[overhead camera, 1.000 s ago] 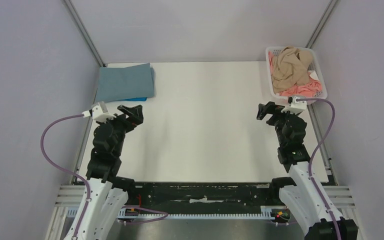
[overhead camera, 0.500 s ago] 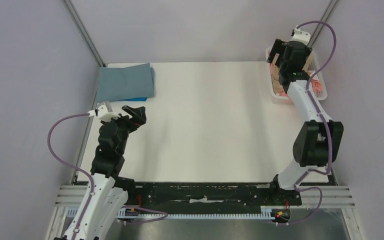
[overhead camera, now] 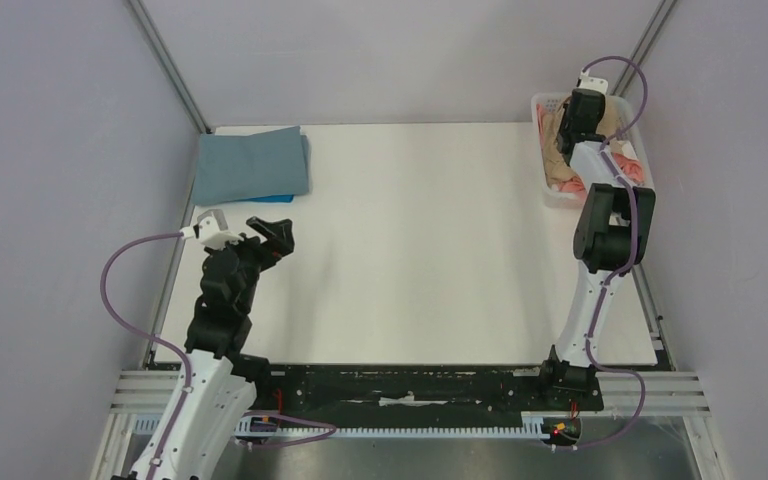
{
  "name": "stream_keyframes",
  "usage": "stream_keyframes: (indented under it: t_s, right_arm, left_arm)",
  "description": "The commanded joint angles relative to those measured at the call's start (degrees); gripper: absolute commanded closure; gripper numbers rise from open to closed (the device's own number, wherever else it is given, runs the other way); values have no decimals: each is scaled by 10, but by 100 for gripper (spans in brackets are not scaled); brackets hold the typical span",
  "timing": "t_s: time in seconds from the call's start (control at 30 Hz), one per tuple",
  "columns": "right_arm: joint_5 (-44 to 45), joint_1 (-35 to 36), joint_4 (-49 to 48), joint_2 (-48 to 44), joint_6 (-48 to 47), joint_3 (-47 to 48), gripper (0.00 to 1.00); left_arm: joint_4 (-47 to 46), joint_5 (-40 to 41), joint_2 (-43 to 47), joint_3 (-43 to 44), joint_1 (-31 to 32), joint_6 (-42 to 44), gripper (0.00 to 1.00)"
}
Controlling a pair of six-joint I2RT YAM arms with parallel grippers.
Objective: Fold and stack the t-shirts
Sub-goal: Grab crumpled tshirt from bin with the right arm, then move the tshirt to the center of the board
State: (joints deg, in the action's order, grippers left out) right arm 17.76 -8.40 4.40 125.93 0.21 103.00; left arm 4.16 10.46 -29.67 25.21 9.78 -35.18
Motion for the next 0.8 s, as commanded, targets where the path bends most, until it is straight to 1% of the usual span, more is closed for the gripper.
stream_keyframes:
  t_s: [0.0, 0.17, 0.33, 0.37, 0.43, 0.53, 0.57, 0.67, 0.77]
  right_arm:
    - [-46, 4, -86, -51, 18, 35, 100]
    - [-71, 4, -105, -167, 21, 27, 100]
    - [-96, 5, -163, -319, 13, -69, 100]
    - [-107, 5, -166, -338, 21, -73, 100]
    - [-130, 13, -139, -356, 44, -46, 100]
    - [-163, 59, -68, -355, 37, 33, 100]
    - [-175, 80, -61, -356, 30, 50, 100]
    - [-223, 160, -61, -365, 13, 81, 100]
    - [-296, 225, -86, -370, 51, 95, 100]
  left_arm:
    - [-2, 18, 11, 12, 0, -10, 0]
    - [-15, 23, 27, 0, 1, -12, 0]
    - [-12, 16, 18, 5, 1, -16, 0]
    - [-11, 14, 16, 8, 1, -20, 0]
    - [-6, 14, 15, 13, 1, -26, 0]
    - [-2, 17, 19, 17, 1, -28, 0]
    - [6, 19, 21, 20, 1, -27, 0]
    - [20, 28, 35, 28, 1, -28, 0]
    - [19, 24, 50, 27, 0, -31, 0]
